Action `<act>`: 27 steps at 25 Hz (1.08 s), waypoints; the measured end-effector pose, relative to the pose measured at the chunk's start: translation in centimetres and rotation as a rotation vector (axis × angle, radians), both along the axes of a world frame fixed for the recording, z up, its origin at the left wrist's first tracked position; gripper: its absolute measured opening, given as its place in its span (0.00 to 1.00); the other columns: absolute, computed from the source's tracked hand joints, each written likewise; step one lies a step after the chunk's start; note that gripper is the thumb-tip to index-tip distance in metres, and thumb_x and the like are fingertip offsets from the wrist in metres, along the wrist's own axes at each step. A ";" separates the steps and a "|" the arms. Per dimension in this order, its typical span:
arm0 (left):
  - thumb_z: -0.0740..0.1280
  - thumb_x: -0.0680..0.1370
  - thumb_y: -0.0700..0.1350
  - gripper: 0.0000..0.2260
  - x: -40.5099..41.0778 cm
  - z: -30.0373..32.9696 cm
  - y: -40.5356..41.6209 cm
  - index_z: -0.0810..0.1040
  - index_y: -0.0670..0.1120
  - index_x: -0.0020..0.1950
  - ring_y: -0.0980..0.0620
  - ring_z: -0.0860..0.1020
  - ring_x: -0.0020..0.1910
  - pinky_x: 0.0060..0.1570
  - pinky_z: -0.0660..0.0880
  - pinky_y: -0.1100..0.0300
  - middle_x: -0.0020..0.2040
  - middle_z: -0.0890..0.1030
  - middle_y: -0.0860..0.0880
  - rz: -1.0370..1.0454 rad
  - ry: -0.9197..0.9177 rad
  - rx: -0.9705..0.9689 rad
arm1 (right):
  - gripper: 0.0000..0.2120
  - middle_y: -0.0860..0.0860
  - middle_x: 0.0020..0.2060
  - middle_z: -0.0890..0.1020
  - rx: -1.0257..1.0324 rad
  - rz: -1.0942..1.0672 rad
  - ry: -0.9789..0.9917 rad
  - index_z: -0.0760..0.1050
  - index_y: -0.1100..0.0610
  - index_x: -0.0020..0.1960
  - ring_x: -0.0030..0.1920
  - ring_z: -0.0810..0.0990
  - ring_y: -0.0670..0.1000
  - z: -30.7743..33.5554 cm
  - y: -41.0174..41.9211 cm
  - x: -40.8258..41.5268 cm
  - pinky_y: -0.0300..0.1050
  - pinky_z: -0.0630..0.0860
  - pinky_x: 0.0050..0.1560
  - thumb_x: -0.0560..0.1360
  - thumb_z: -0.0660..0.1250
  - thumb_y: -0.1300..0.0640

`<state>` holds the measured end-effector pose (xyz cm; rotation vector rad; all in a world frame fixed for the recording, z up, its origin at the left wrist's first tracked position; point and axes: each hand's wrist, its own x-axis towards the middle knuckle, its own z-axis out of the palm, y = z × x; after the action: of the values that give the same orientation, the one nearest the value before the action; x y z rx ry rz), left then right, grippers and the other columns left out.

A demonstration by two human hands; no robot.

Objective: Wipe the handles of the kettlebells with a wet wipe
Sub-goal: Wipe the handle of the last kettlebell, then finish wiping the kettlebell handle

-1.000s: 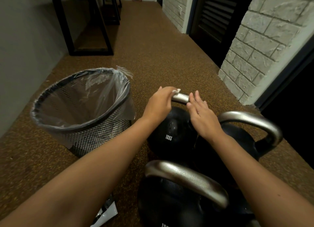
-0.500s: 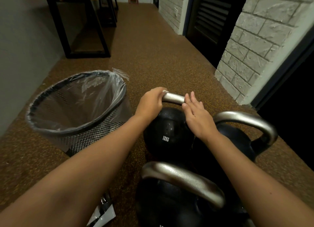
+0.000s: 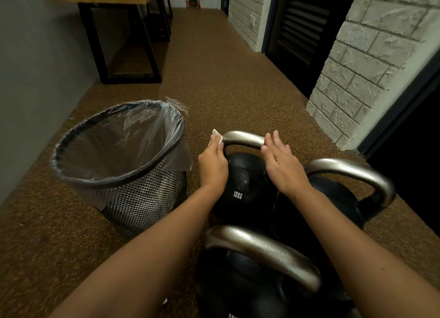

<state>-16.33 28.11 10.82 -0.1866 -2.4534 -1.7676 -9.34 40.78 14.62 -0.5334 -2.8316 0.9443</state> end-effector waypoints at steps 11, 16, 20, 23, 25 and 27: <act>0.56 0.81 0.43 0.15 0.2 1.2 0.8 0.72 0.44 0.66 0.47 0.72 0.65 0.63 0.67 0.60 0.65 0.74 0.42 0.075 -0.057 -0.107 | 0.23 0.43 0.76 0.46 0.000 -0.002 0.010 0.51 0.46 0.76 0.76 0.45 0.57 -0.1 -0.1 0.0 0.55 0.50 0.73 0.81 0.46 0.46; 0.55 0.82 0.45 0.16 1.0 3.8 1.9 0.73 0.41 0.65 0.46 0.74 0.61 0.57 0.69 0.60 0.61 0.77 0.42 0.168 -0.303 -0.030 | 0.23 0.43 0.76 0.46 -0.008 -0.012 0.002 0.51 0.46 0.76 0.76 0.45 0.58 0.0 -0.1 0.0 0.54 0.50 0.73 0.81 0.47 0.47; 0.56 0.82 0.45 0.15 2.5 5.0 3.7 0.76 0.39 0.61 0.47 0.76 0.58 0.56 0.69 0.60 0.58 0.79 0.42 0.159 -0.432 0.250 | 0.23 0.43 0.76 0.46 -0.027 -0.003 0.000 0.51 0.46 0.76 0.76 0.45 0.58 0.2 -0.2 0.0 0.54 0.49 0.73 0.81 0.46 0.47; 0.57 0.81 0.45 0.14 4.5 5.4 5.4 0.78 0.40 0.58 0.49 0.77 0.56 0.55 0.70 0.61 0.55 0.80 0.43 0.073 -0.477 0.341 | 0.23 0.43 0.76 0.48 -0.104 0.005 0.003 0.52 0.45 0.76 0.76 0.45 0.56 0.6 0.1 0.0 0.52 0.46 0.73 0.82 0.43 0.46; 0.58 0.81 0.45 0.13 5.1 5.2 5.9 0.79 0.41 0.56 0.50 0.78 0.54 0.54 0.72 0.61 0.52 0.81 0.44 0.030 -0.533 0.434 | 0.23 0.43 0.76 0.51 -0.166 0.005 0.002 0.54 0.46 0.75 0.76 0.46 0.54 1.1 0.5 0.2 0.51 0.45 0.73 0.81 0.43 0.44; 0.58 0.81 0.45 0.12 4.9 5.2 5.5 0.79 0.41 0.54 0.48 0.78 0.52 0.58 0.74 0.55 0.48 0.80 0.45 -0.002 -0.601 0.562 | 0.25 0.45 0.75 0.58 -0.264 -0.010 0.009 0.59 0.47 0.74 0.76 0.52 0.52 1.8 0.9 0.5 0.50 0.47 0.74 0.80 0.43 0.41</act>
<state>-11.40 33.58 16.03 0.4529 -2.1123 -2.7293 -8.87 41.67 16.38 -0.5664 -2.7082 1.3249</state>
